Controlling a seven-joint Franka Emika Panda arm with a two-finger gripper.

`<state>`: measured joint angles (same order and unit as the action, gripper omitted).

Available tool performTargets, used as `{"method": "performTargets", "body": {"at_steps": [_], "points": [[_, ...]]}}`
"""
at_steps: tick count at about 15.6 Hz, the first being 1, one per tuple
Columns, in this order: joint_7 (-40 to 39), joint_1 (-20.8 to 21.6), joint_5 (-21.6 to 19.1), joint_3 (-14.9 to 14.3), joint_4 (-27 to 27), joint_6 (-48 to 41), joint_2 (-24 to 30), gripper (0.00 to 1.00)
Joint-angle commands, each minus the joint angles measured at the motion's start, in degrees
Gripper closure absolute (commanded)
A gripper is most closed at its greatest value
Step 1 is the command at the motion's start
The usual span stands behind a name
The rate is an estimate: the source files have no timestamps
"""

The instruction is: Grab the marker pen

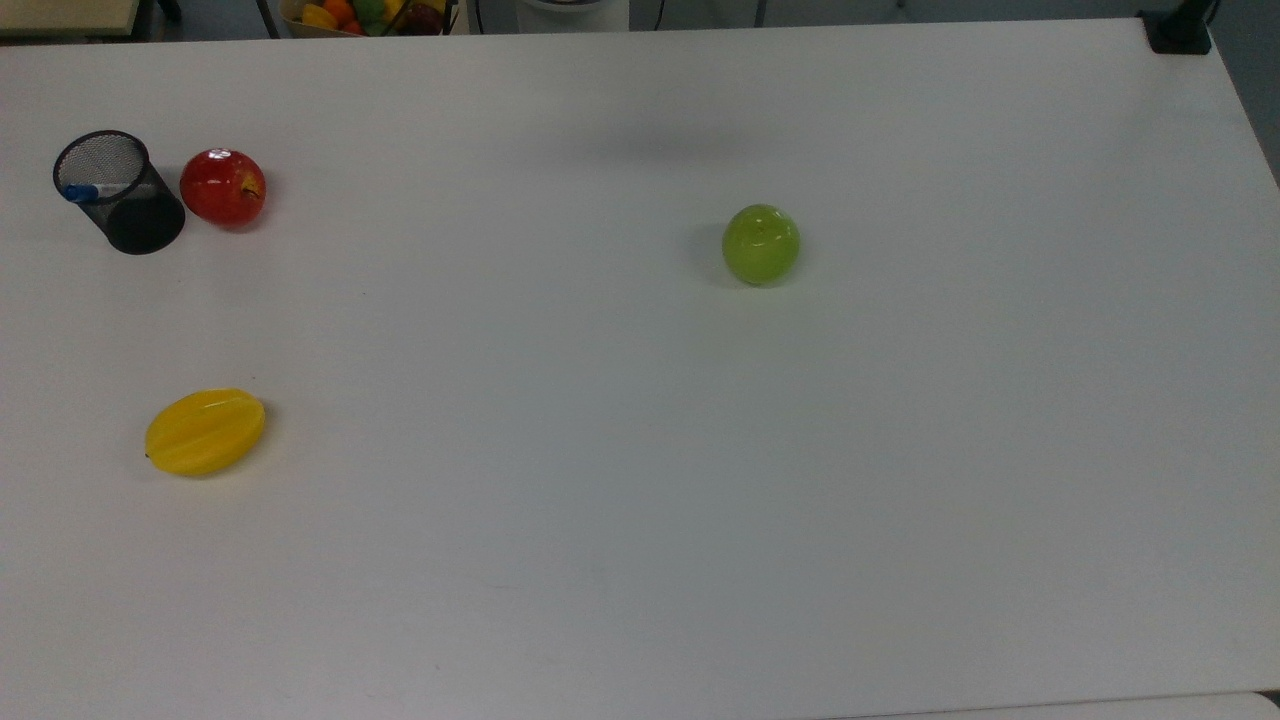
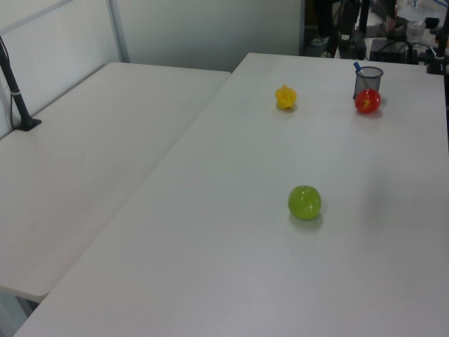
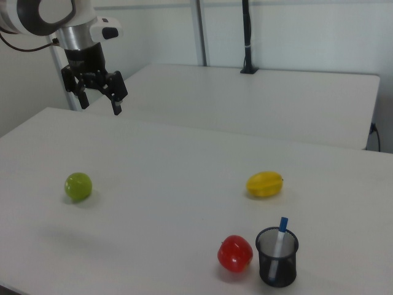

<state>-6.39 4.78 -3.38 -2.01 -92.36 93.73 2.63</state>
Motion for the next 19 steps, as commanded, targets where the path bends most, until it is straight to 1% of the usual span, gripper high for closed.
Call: {"method": "performTargets", "body": {"at_steps": [1,16,19], "points": [[-0.7,1.0,0.8,-0.9,-1.2,1.3,1.0,0.00],[-0.9,0.0,0.8,-1.1,-1.2,0.0,1.4,0.00],[-1.3,-1.6,0.9,-1.2,-0.9,0.4,1.2,0.00]]}}
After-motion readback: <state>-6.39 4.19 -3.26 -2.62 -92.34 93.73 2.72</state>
